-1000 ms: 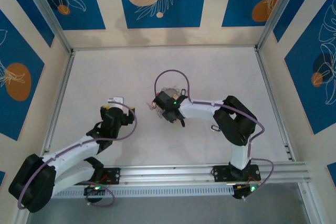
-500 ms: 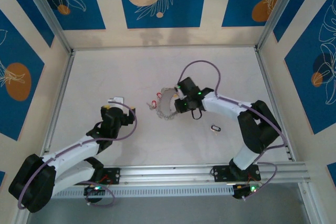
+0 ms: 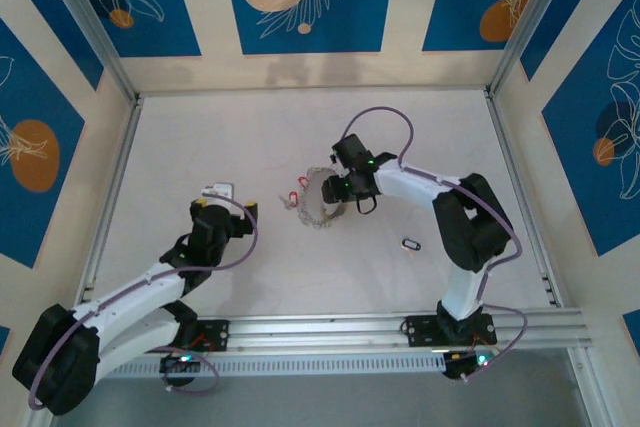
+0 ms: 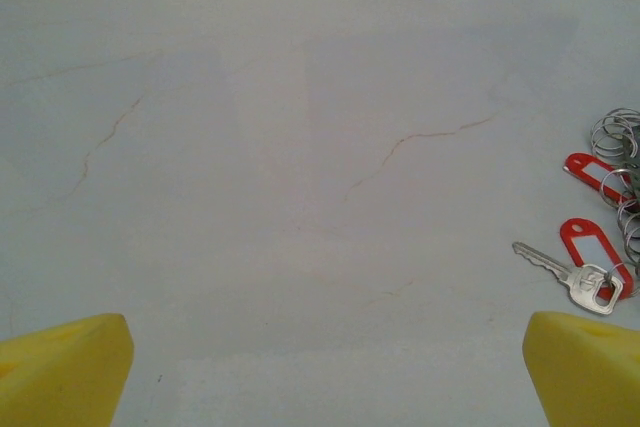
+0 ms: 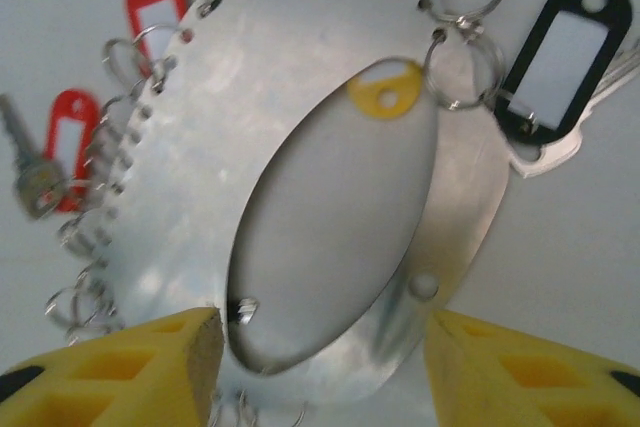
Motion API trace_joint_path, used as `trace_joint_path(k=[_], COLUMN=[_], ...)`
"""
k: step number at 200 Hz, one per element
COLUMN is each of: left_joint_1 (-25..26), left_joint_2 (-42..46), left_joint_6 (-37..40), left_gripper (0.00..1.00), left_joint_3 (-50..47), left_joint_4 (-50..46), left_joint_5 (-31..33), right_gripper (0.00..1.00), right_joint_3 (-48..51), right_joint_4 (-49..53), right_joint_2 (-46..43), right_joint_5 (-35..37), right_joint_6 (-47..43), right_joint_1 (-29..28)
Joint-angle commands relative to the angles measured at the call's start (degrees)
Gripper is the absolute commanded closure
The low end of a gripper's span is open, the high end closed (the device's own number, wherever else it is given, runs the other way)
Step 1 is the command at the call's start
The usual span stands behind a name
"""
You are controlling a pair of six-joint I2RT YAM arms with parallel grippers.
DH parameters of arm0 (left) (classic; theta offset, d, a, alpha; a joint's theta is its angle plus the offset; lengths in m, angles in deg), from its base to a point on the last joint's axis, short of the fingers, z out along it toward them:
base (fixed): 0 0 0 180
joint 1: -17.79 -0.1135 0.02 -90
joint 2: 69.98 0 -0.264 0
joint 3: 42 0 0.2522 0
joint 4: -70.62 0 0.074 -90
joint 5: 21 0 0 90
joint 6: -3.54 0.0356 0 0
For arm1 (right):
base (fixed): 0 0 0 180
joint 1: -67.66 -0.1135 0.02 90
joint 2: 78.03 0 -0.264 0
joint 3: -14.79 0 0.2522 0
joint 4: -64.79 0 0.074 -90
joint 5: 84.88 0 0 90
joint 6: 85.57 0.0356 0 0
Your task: Put the keys on the keyring
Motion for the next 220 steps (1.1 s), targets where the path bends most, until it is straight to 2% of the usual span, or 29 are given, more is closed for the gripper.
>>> trace_joint_path(k=[1, 36, 69, 110, 174, 192, 220], left_joint_1=[-0.7, -0.7, -0.7, -0.7, -0.7, -0.7, -0.7], left_joint_2=[0.1, -2.1, -3.2, -3.2, -3.5, -3.9, -4.6], left_joint_6=[-0.5, -0.1, 0.3, 0.3, 1.7, 2.4, 3.5], left_gripper=[0.0, 0.0, 0.0, 0.0, 0.0, 0.0, 0.0], left_joint_3=[-0.6, 0.6, 1.2, 1.2, 1.2, 1.2, 1.6], left_joint_4=[1.1, 0.8, 0.8, 0.9, 1.6, 2.1, 2.9], left_joint_5=[-0.8, -1.5, -2.0, -2.4, -6.0, -8.0, -10.7], right_gripper=[0.4, 0.38, 0.42, 0.47, 0.48, 0.49, 0.54], right_joint_3=[-3.2, -6.8, -3.3, 4.6, 11.2, 13.2, 16.5], right_joint_4=[5.6, 10.6, 12.5, 13.2, 16.6, 15.1, 10.7], right_joint_2=[3.8, 8.4, 7.0, 2.5, -7.5, -11.8, -17.2], right_joint_5=[6.7, 13.4, 16.6, 14.3, 11.8, 10.9, 5.6], right_joint_6=[3.4, 5.2, 6.4, 8.4, 10.6, 7.7, -3.5], right_joint_1=[-0.3, -1.3, -3.1, -6.5, -12.3, -12.2, -12.6])
